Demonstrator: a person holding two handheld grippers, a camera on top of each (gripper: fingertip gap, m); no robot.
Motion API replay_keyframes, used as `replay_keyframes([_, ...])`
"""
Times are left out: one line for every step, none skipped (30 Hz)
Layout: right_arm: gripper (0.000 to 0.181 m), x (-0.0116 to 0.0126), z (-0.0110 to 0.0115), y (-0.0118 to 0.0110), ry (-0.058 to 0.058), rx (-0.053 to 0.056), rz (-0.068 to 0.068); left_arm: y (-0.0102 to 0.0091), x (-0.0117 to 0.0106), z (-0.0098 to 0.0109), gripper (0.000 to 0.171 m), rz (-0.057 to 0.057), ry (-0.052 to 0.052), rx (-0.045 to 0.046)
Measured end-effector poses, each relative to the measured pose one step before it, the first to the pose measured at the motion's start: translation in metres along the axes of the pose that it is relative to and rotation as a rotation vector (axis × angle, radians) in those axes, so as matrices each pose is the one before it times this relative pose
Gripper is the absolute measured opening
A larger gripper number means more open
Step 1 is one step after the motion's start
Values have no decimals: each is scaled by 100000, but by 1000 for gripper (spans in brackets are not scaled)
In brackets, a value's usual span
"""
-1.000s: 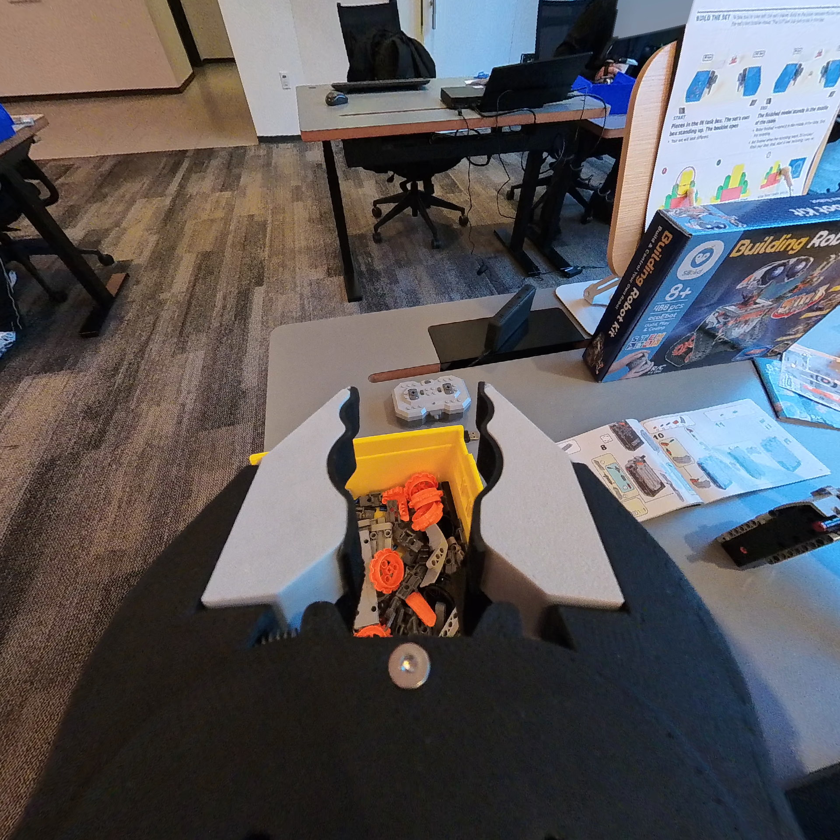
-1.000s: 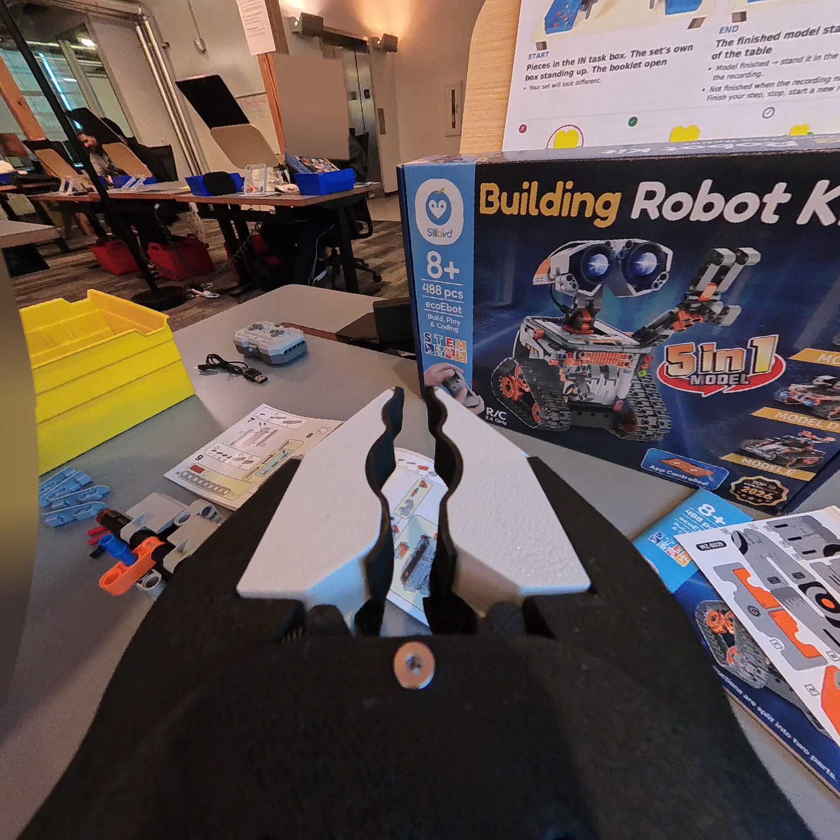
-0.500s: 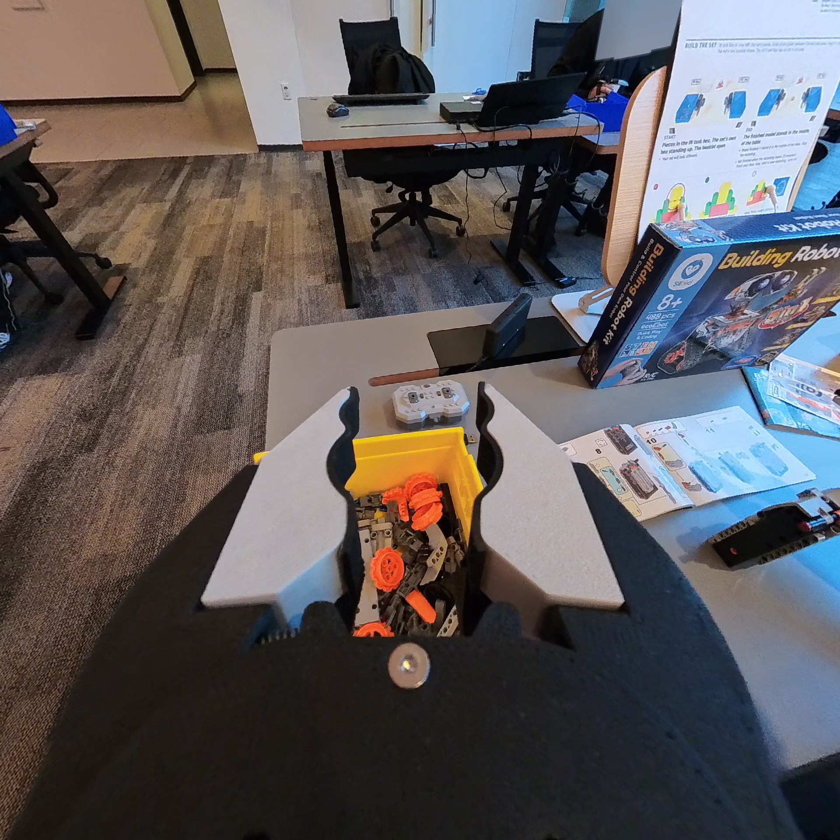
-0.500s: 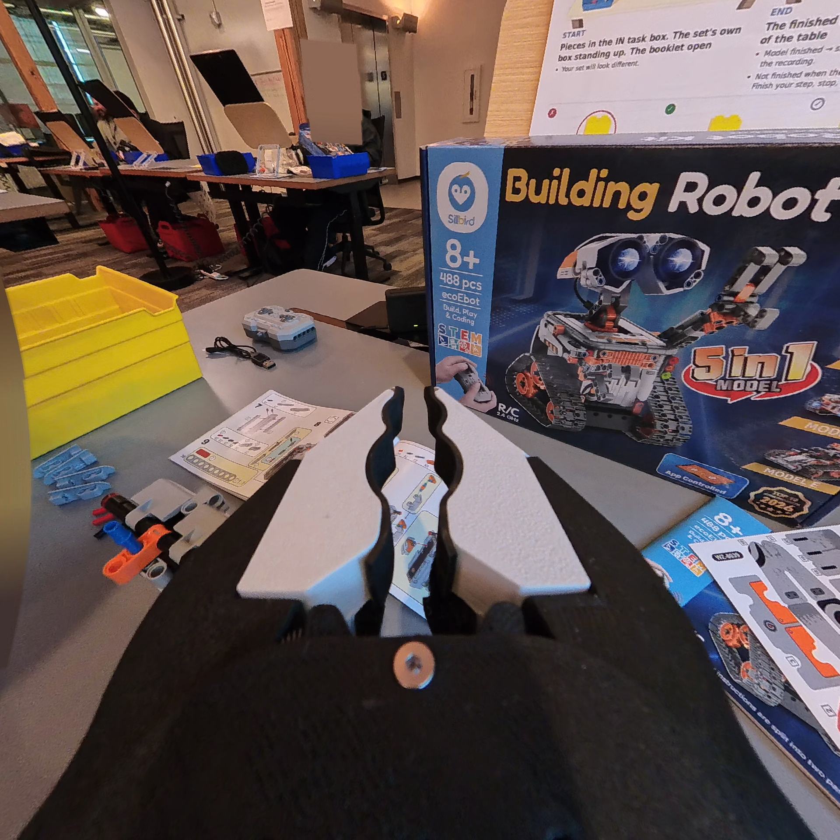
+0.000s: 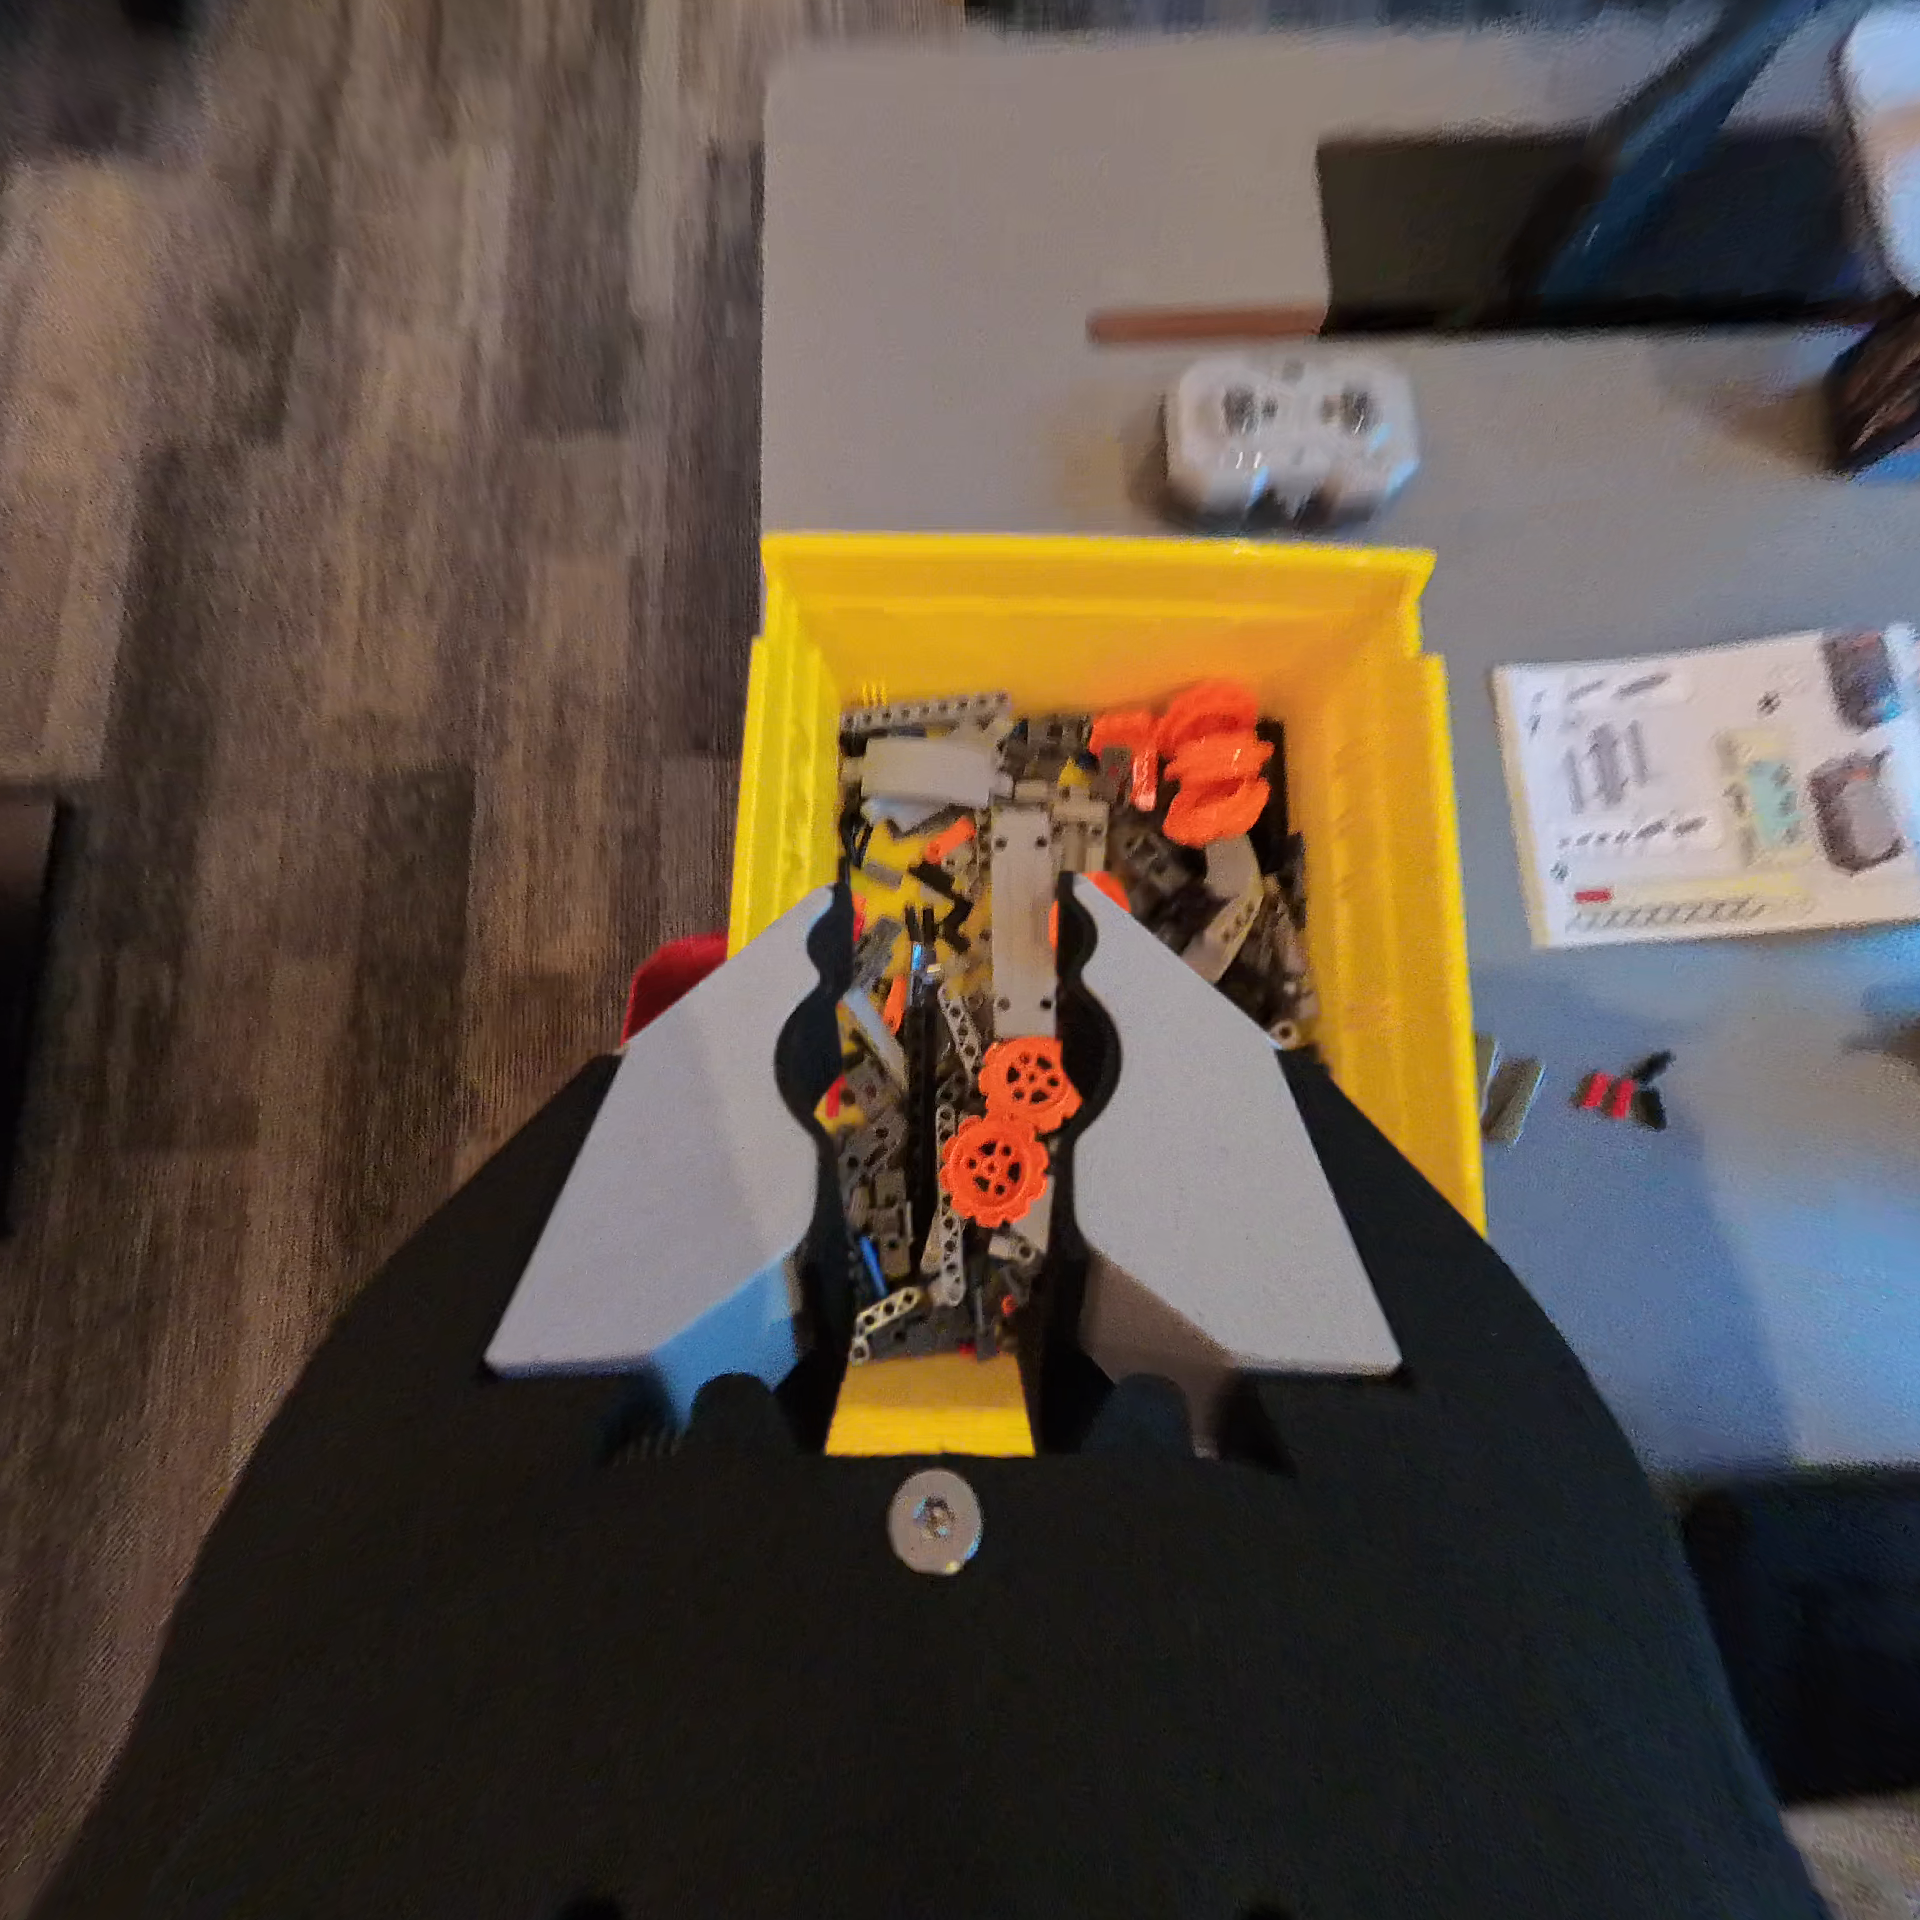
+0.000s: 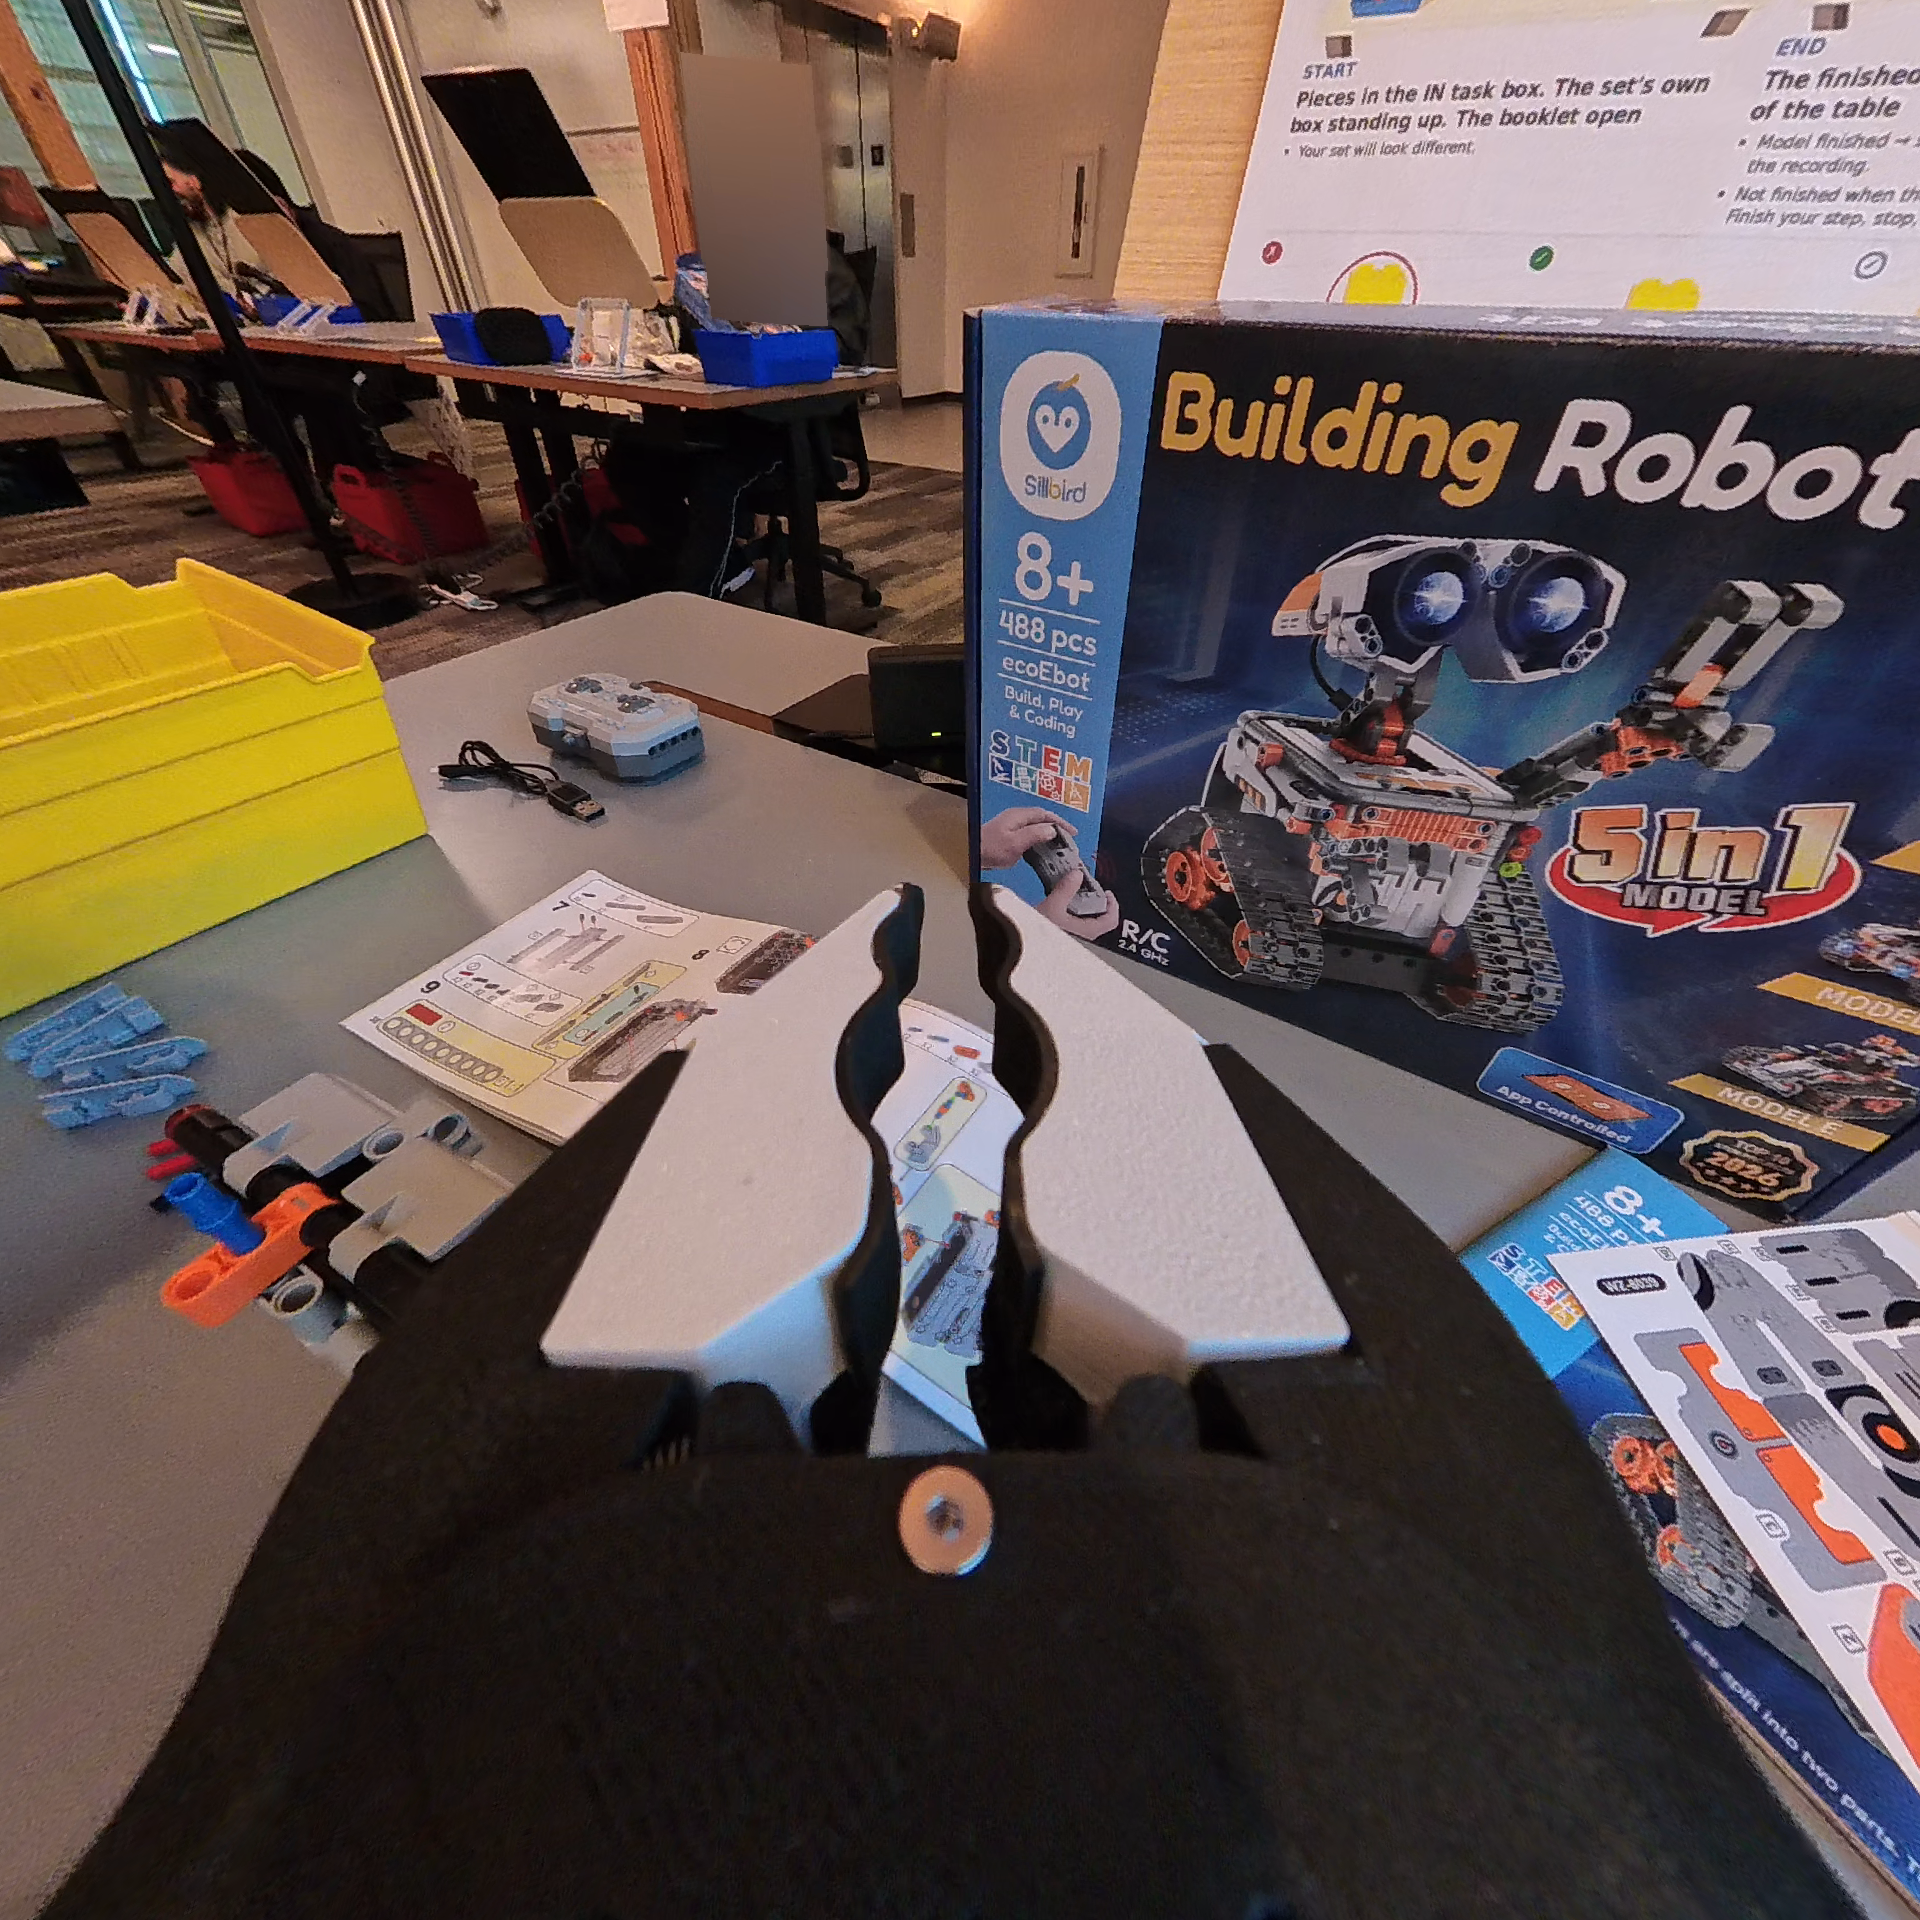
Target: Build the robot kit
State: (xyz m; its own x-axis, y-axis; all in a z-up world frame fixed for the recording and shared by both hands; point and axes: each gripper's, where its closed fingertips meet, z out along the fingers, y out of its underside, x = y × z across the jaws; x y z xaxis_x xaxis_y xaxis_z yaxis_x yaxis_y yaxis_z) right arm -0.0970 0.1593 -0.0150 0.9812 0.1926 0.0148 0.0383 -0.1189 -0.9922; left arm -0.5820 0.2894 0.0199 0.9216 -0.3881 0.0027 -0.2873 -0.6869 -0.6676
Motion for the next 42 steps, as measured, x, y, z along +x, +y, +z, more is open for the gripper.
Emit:
replay_keyframes([9, 23, 14, 30, -12, -85, -155, 337, -210, 634, 36, 639, 655, -4166])
replay_keyframes([9, 8, 14, -2, -160, 9, 35, 11, -119, 557, 33, 358, 508, -2340])
replay_keyframes([9, -7, -8, -20, -250, 162, 272, -80, 111, 522, 33, 459, 1196, -1052])
replay_keyframes([9, 5, -7, -14, -312, 123, 426, 122, 296, 488, 33, 396, 1908, -1867])
replay_keyframes([9, 25, -7, -8, -87, 72, 306, 357, 339, 456, 33, 864, 1772, -3101])
replay_keyframes([9, 28, -24, -12, 52, 39, 62, 472, 263, 410, 35, 1040, 1037, -3601])
replay_keyframes([9, 20, -27, -37, 113, 76, -145, 513, 125, 382, 35, 777, -11, -3835])
replay_keyframes([9, -23, -29, -68, 45, 236, -274, 572, 86, 378, 35, 1028, -151, -4037])
replay_keyframes([9, -63, -24, -83, -119, 262, -308, 521, 129, 368, 34, 900, 99, -3566])
replay_keyframes([9, -115, -12, -55, -299, 188, -327, 399, 165, 342, 30, 641, 504, -3013])
replay_keyframes([9, -172, 22, -26, -584, 14, -381, 263, 245, 313, 26, 402, 1120, -2394])
replay_keyframes([9, -180, 33, 6, -649, -165, -480, 147, 288, 233, 26, 3, 1451, -1800])
replay_keyframes([9, -149, 51, 50, -530, -366, -586, 66, 292, 183, 25, -266, 1589, -1203])
replay_keyframes([9, -92, 47, 79, -224, -439, -646, 13, 261, 115, 23, -271, 1362, -690])
replay_keyframes([9, -57, 37, 62, -78, -377, -613, 12, 209, 67, 21, -83, 958, -489])
replay_keyframes([9, -36, 34, 40, -109, -277, -411, 26, 134, 22, 20, 160, 499, -392])
replay_keyframes([9, -32, 19, 19, -168, -92, -93, 0, 71, -35, 20, 243, -4, -27])
replay_keyframes([9, -17, 22, 23, -178, 42, 211, -44, 39, -66, 20, 247, -213, 342])
replay_keyframes([9, -5, 13, 16, -189, 38, 437, -23, 18, -88, 20, 133, -219, 347])
replay_keyframes([9, -1, 8, 17, -252, 34, 532, -6, 1, -87, 20, -4, -242, 257])
replay_keyframes([9, -6, 9, 19, -245, 15, 484, 0, 14, -78, 20, 25, -222, 266])
replay_keyframes([9, 1, -1, -1, -169, 20, 371, -11, 33, -83, 20, 154, -89, 285])
replay_keyframes([9, 9, -7, -16, -36, 131, 184, -18, 38, -61, 21, 194, -12, 231])
replay_keyframes([9, 25, -7, -12, 62, 99, 10, -20, 36, -71, 21, 208, -20, 215])
replay_keyframes([9, 20, -6, 9, 60, -57, -28, -65, 42, -60, 21, 195, -13, 424])
replay_keyframes([9, 10, 12, 9, -38, -76, -13, -65, 67, -70, 21, 271, 98, 417])
replay_keyframes([9, -18, 12, 11, -104, -17, -58, -49, 72, -57, 21, 344, 178, 349])
replay_keyframes([9, -11, 16, 32, -89, -110, -97, -42, 61, -60, 21, 313, 83, 301])
replay_keyframes([9, 3, 30, 67, -10, -232, -74, -43, 56, -69, 21, 306, -60, 303])
replay_keyframes([9, 11, 34, 68, -57, -244, 26, -65, 38, -60, 21, 377, -54, 431])
replay_keyframes([9, -2, 33, 48, -200, -168, 205, -72, 53, -79, 21, 362, 59, 505])
replay_keyframes([9, -20, 15, 27, -287, 18, 331, -55, 37, -68, 21, 230, 147, 419])
replay_keyframes([9, -20, 22, 9, -352, 148, 342, -28, 11, -50, 21, 111, 14, 287])
replay_keyframes([9, 2, 12, 12, -264, 60, 338, -26, -28, -54, 21, 15, -59, 258])
replay_keyframes([9, 50, 10, 32, -80, -19, 475, -3, -5, -54, 21, -104, 73, 211])
replay_keyframes([9, 76, 6, 31, 9, -5, 556, 8, 24, -48, 21, -77, 238, 127])
replay_keyframes([9, 69, -5, 15, -21, 118, 529, 23, 43, -31, 21, 118, 267, 34])
replay_keyframes([9, 64, -7, -7, -6, 213, 462, 31, 26, -1, 21, 252, 147, -58])
replay_keyframes([9, 69, -14, -12, 45, 250, 461, 59, 18, 26, 21, 190, 250, -275])
replay_keyframes([9, 52, -23, -38, -40, 302, 491, 121, 17, 101, 21, 51, 482, -681])
replay_keyframes([9, 22, -17, -46, -158, 355, 547, 192, -9, 190, 22, -44, 656, -1217])
replay_keyframes([9, 6, -24, -59, -191, 376, 535, 286, -30, 328, 23, -63, 969, -1932])
